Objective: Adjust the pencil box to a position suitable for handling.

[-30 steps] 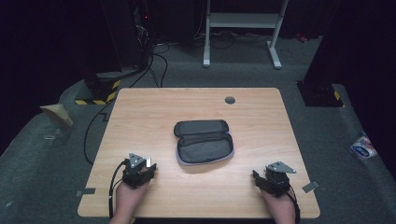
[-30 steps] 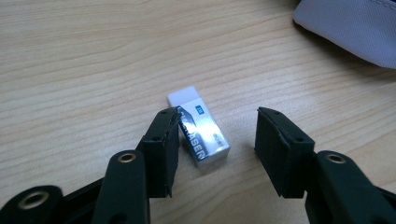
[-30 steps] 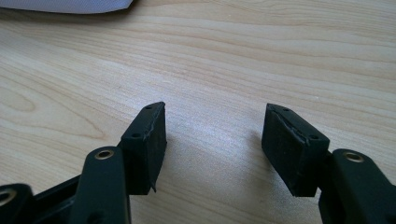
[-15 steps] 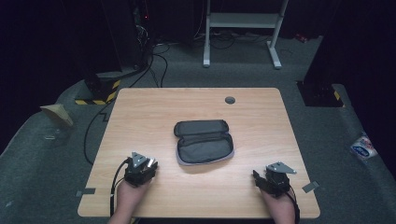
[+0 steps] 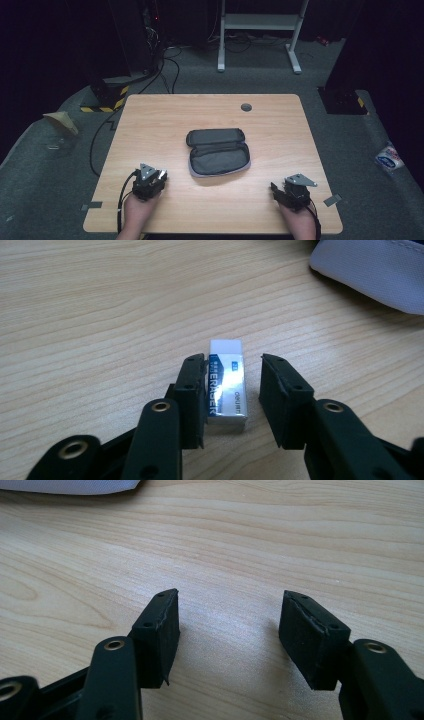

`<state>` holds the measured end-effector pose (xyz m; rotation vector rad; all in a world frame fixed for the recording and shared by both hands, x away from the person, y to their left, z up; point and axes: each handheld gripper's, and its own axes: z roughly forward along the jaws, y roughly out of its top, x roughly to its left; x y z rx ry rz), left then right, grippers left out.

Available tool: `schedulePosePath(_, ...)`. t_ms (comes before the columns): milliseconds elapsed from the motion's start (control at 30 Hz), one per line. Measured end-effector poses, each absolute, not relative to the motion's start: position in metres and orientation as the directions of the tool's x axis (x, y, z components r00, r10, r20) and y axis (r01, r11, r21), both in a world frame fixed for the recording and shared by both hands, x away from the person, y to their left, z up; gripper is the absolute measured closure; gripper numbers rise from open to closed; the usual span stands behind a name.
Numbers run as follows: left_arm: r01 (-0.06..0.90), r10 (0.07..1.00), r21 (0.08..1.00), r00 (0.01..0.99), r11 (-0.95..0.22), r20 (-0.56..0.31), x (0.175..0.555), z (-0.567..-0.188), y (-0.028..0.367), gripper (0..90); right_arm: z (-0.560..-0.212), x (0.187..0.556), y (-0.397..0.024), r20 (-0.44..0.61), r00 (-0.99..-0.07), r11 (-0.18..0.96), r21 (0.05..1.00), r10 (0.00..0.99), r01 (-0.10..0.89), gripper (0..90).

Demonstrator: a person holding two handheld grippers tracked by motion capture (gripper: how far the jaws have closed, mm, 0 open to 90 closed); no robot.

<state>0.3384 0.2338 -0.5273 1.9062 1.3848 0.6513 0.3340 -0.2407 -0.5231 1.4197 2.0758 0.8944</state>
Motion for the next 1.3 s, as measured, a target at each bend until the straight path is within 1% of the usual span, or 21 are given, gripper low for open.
schedulePosePath(33,0.611,0.955,0.768,0.298,-0.193,0.003,0.338,-0.527,0.234,61.6,-0.523,0.334,-0.241,-0.017,-0.356,0.253,0.735,0.934,0.630,41.0)
schedulePosePath(167,0.615,0.960,0.770,0.280,-0.172,-0.009,0.339,-0.527,0.235,64.0,-0.523,0.334,-0.241,-0.015,-0.356,0.252,0.734,0.934,0.630,40.8)
schedulePosePath(300,0.624,0.965,0.771,0.259,-0.127,-0.050,0.340,-0.527,0.238,66.7,-0.523,0.334,-0.241,-0.015,-0.357,0.253,0.734,0.934,0.630,40.8)
schedulePosePath(500,0.620,0.964,0.770,0.265,-0.151,-0.025,0.339,-0.527,0.236,72.1,-0.523,0.334,-0.241,-0.015,-0.358,0.253,0.734,0.934,0.630,40.8)
schedulePosePath(700,0.614,0.964,0.773,0.267,-0.161,-0.012,0.338,-0.527,0.235,72.8,-0.523,0.334,-0.241,-0.016,-0.358,0.254,0.734,0.934,0.630,40.8)
schedulePosePath(1167,0.548,0.958,0.826,0.284,-0.134,-0.034,0.329,-0.517,0.240,73.0,-0.523,0.334,-0.241,-0.015,-0.358,0.253,0.734,0.934,0.630,40.8)
schedulePosePath(1300,0.528,0.953,0.837,0.303,-0.144,-0.027,0.325,-0.511,0.240,73.0,-0.523,0.334,-0.241,-0.015,-0.358,0.253,0.734,0.934,0.630,40.8)
